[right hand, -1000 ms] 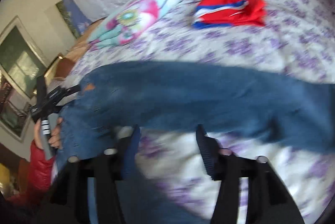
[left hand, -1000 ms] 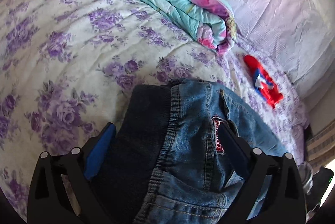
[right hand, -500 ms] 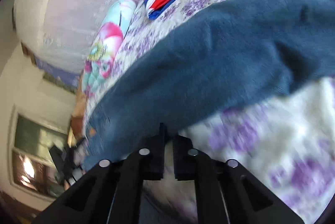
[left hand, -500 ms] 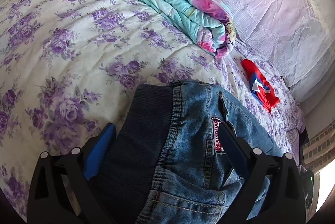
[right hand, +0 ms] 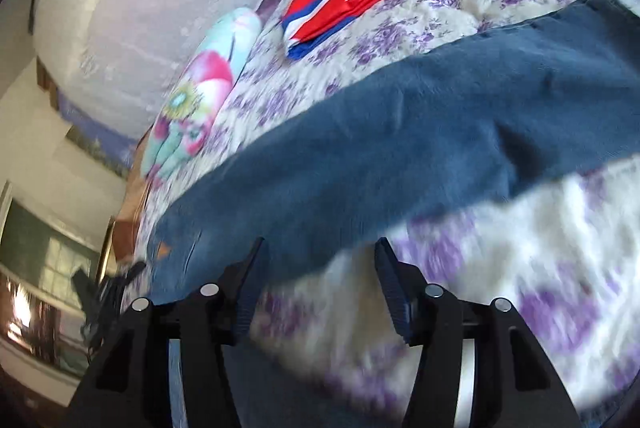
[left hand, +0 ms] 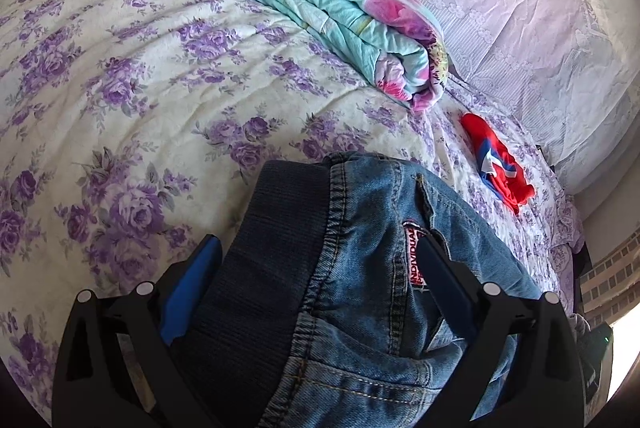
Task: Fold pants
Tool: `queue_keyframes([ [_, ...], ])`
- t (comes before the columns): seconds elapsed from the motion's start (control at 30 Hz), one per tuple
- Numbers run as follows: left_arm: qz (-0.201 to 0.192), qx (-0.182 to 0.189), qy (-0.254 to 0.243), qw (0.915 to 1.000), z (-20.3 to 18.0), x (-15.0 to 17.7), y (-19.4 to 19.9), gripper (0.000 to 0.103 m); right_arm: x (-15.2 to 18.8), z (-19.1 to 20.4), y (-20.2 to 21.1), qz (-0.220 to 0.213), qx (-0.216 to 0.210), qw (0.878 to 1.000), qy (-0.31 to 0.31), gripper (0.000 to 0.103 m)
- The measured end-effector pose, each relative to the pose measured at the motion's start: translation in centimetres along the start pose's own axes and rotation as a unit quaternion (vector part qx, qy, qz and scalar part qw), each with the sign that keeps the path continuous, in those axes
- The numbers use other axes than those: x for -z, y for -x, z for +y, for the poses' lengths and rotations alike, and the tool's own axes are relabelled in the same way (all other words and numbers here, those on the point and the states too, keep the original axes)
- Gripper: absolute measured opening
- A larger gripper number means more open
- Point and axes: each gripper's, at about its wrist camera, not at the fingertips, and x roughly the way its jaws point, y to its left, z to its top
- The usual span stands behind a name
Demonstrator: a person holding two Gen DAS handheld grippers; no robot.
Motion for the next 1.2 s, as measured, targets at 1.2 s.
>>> queue_keyframes([
  [1.2,-0.016,-0.132,-0.045,0.9901,-0.5,-0.6,0.8,0.093,-8.0,-3.2,-0.8,0.041,0.079,0.993,0.077,0.0],
])
